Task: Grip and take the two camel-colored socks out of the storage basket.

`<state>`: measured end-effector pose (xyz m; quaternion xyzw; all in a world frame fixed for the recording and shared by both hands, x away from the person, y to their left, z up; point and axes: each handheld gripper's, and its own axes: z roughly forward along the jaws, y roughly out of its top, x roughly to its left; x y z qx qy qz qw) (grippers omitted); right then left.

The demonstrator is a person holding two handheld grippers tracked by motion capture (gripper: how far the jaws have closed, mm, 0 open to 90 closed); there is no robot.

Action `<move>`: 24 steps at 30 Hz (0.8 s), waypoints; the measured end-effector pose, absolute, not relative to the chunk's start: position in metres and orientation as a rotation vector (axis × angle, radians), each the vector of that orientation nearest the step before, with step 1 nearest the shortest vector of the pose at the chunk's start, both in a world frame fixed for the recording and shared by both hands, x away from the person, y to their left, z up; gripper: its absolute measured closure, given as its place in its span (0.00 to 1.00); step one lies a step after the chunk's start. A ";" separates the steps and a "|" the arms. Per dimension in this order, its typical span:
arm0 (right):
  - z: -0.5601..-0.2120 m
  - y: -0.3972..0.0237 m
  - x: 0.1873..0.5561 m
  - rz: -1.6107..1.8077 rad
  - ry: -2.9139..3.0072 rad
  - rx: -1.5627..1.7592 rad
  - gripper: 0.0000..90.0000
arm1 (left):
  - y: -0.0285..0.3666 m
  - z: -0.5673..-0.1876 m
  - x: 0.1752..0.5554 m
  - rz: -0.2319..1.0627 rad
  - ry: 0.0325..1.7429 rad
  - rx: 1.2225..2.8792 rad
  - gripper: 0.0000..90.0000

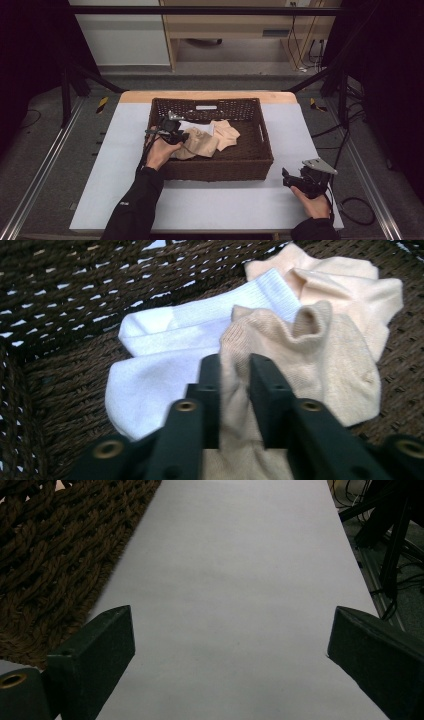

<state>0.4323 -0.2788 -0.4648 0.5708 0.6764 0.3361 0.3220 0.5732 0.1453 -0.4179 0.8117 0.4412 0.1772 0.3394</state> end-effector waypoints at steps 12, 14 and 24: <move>-0.464 -0.280 0.432 0.876 1.770 1.498 0.06 | 0.149 -0.406 0.567 0.452 1.044 1.989 0.95; -0.464 -0.280 0.432 0.880 1.766 1.500 0.06 | 0.150 -0.404 0.566 0.457 1.027 1.967 0.95; -0.464 -0.280 0.432 0.877 1.763 1.500 0.06 | 0.149 -0.370 0.556 0.505 0.944 1.800 0.96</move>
